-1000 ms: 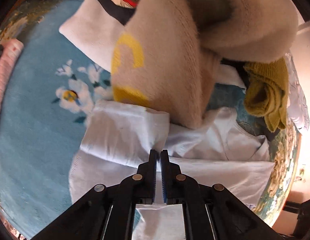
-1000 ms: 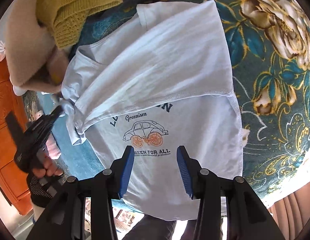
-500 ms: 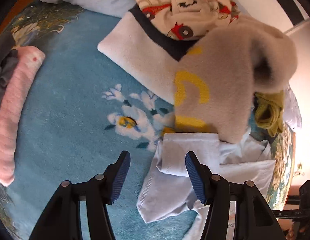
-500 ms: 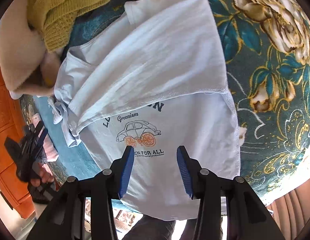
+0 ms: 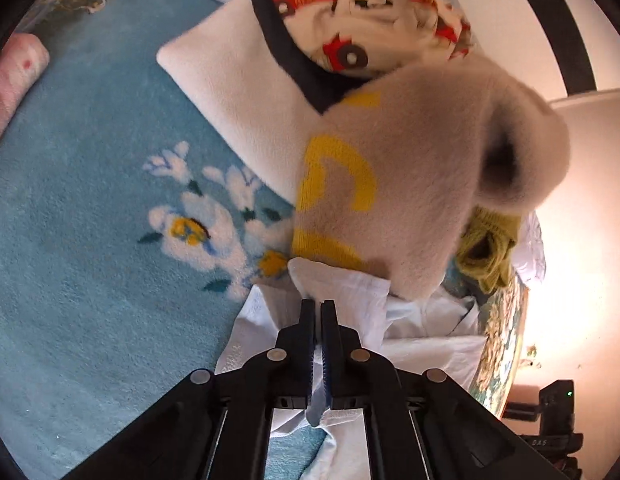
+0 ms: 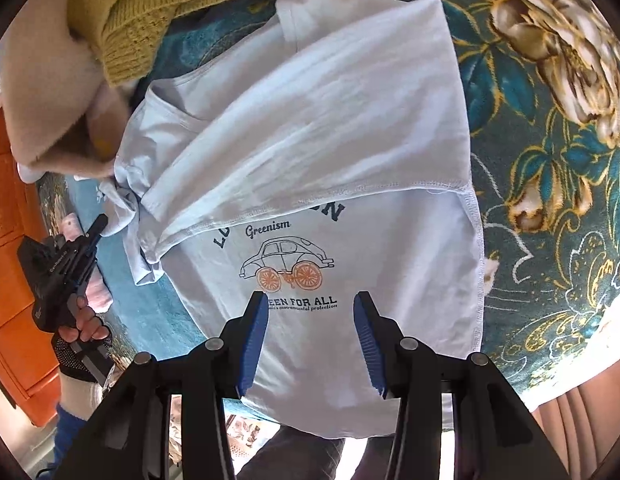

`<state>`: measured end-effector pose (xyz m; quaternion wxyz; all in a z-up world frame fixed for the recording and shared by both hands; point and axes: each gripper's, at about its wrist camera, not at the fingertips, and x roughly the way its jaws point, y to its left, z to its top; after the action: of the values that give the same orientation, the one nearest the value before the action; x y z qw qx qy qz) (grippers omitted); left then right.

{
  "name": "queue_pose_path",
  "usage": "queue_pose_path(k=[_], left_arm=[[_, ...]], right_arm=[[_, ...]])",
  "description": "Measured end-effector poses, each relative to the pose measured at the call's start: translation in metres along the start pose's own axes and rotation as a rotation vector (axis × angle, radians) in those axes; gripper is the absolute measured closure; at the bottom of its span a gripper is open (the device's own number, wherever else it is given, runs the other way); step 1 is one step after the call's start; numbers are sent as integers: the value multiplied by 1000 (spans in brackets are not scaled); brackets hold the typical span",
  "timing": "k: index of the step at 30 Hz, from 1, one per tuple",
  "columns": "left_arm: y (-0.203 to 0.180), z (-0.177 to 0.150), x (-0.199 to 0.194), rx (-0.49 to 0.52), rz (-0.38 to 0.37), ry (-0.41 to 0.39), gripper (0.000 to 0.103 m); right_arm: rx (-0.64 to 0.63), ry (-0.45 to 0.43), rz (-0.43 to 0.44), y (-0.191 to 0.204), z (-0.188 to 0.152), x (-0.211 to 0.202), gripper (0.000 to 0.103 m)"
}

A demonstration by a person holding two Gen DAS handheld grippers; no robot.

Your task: Fold clothes

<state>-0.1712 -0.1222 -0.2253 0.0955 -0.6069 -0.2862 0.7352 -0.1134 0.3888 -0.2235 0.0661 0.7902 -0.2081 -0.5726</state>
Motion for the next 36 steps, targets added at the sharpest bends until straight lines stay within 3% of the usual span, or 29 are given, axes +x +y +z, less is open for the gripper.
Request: queue_pose_path(k=[3, 7, 10, 14, 18, 20, 24, 30, 32, 36], left_arm=[[10, 2, -57, -121, -29, -186, 100], [28, 1, -135, -183, 95, -387, 100], [48, -1, -174, -174, 223, -450, 100], [66, -12, -203, -243, 350, -501, 100], [73, -29, -209, -308, 537, -470, 100], [65, -32, -206, -277, 599, -450, 100], [22, -29, -212, -182, 580, -488, 100], [-133, -34, -175, 248, 412, -485, 100], [-183, -45, -137, 396, 366, -431, 100], [-256, -76, -36, 573, 296, -236, 100]], right_arm=[[-14, -6, 2, 5, 0, -3, 57], [-22, -14, 13, 9, -6, -7, 57], [-24, -21, 26, 12, -13, -10, 57], [-26, -31, 44, 15, -22, -13, 57], [-27, -42, 64, 19, -30, -16, 57], [-23, -53, 81, 22, -30, -17, 57], [-13, -72, 115, 17, -30, -22, 57], [64, -96, 167, -16, -33, -27, 57], [115, -104, 196, -31, -33, -27, 57], [196, -123, 232, -60, -34, -29, 57]])
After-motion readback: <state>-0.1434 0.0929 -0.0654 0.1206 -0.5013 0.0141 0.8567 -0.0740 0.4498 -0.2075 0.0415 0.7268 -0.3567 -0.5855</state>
